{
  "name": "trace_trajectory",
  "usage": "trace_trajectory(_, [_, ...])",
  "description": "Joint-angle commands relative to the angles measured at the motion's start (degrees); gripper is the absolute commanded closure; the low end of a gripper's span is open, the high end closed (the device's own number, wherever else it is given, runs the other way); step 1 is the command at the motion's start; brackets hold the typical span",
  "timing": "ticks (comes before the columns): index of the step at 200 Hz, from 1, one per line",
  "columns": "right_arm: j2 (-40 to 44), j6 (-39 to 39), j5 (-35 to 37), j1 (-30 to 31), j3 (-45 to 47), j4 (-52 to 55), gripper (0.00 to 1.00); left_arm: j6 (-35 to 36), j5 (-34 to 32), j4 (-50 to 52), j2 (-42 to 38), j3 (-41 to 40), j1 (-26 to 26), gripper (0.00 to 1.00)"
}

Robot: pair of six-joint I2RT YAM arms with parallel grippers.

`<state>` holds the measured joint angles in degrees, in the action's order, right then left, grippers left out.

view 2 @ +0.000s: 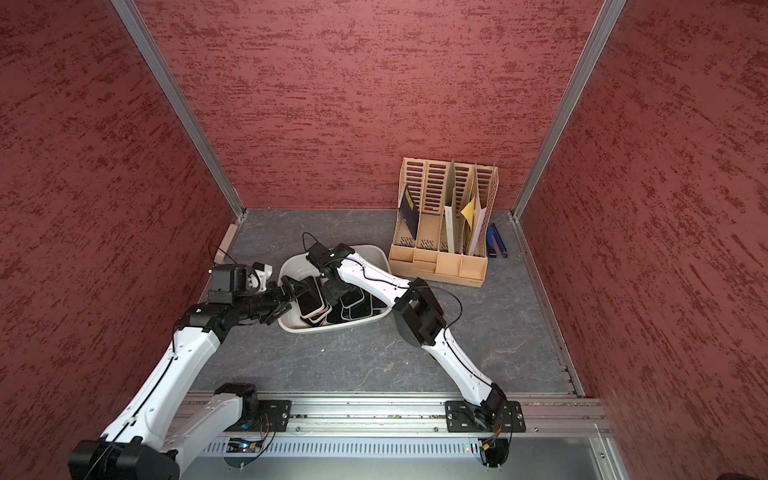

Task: Take the phone out of the storage box
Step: Pick up the phone from the storage box.

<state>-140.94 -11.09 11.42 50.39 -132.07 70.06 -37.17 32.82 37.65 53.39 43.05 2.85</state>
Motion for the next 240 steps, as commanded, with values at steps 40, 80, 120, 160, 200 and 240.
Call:
trace_trajectory(40, [-3.03, 0.07, 2.20, -0.11, -0.56, 4.33, 0.14, 1.20, 1.12, -0.47, 0.43, -0.68, -0.50, 0.00])
trace_trajectory(80, [-0.35, -0.59, 1.82, -0.03, -0.46, 3.73, 0.43, 0.07, 1.24, -1.68, 0.13, -2.17, -0.65, 0.00])
trace_trajectory(120, [4.62, -1.94, -0.78, -0.37, -0.06, 1.78, 0.43, -0.79, 1.57, -2.75, -0.12, -2.88, -0.60, 0.00])
trace_trajectory(160, [12.31, -5.12, -5.45, -2.54, 4.82, -2.97, 0.46, -2.60, 3.40, -6.56, -0.21, -4.12, -0.40, 0.00])
trace_trajectory(200, [17.84, -6.52, -10.45, -4.26, 10.28, -7.48, 0.46, -6.34, 5.30, -13.08, 1.34, -6.29, 0.13, 0.00])
trace_trajectory(240, [24.90, -8.74, -12.38, -6.15, 18.55, -11.08, 0.47, -6.87, 6.68, -17.45, 4.21, -4.98, 2.69, 0.00])
